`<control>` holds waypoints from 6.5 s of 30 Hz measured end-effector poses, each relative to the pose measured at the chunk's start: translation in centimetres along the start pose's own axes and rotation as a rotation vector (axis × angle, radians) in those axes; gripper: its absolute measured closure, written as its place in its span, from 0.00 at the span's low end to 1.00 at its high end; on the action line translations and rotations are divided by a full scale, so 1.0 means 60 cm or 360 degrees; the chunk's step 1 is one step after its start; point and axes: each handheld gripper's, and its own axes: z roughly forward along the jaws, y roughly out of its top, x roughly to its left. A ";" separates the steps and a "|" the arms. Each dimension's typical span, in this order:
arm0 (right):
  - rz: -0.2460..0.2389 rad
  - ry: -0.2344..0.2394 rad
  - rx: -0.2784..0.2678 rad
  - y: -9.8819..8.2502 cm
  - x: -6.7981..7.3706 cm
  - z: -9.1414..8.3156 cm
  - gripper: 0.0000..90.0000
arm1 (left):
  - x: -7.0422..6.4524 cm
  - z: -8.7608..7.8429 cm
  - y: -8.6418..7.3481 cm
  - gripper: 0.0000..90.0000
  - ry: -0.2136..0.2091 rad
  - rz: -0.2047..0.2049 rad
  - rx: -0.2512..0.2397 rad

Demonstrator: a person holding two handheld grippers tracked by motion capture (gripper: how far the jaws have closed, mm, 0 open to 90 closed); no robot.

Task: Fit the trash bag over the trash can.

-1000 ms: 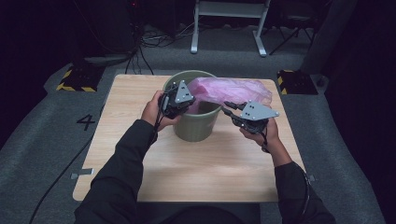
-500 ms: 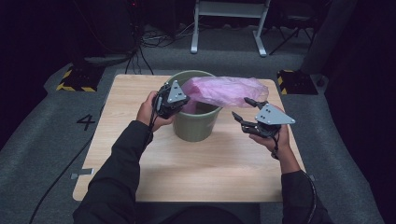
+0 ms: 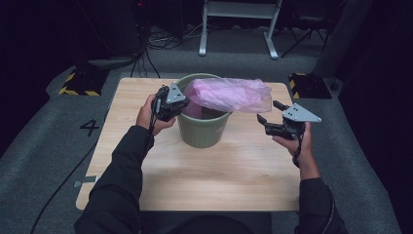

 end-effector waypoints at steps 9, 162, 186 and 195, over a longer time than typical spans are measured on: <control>-0.0247 0.0275 -0.0079 0.025 0.045 -0.016 0.79 | 0.004 -0.002 -0.005 0.80 0.0029 -0.0054 -0.0021; -0.0210 0.0384 -0.0061 0.096 0.136 0.016 0.99 | -0.133 -0.095 0.026 0.99 -0.0012 -0.0004 -0.0365; 0.0113 0.0253 0.0074 0.055 0.065 0.027 0.98 | -0.073 -0.128 -0.097 0.99 0.0031 -0.0217 -0.0290; 0.0157 0.0163 0.0112 0.042 0.047 0.031 0.94 | -0.044 -0.111 -0.115 0.99 0.0102 -0.0281 -0.0263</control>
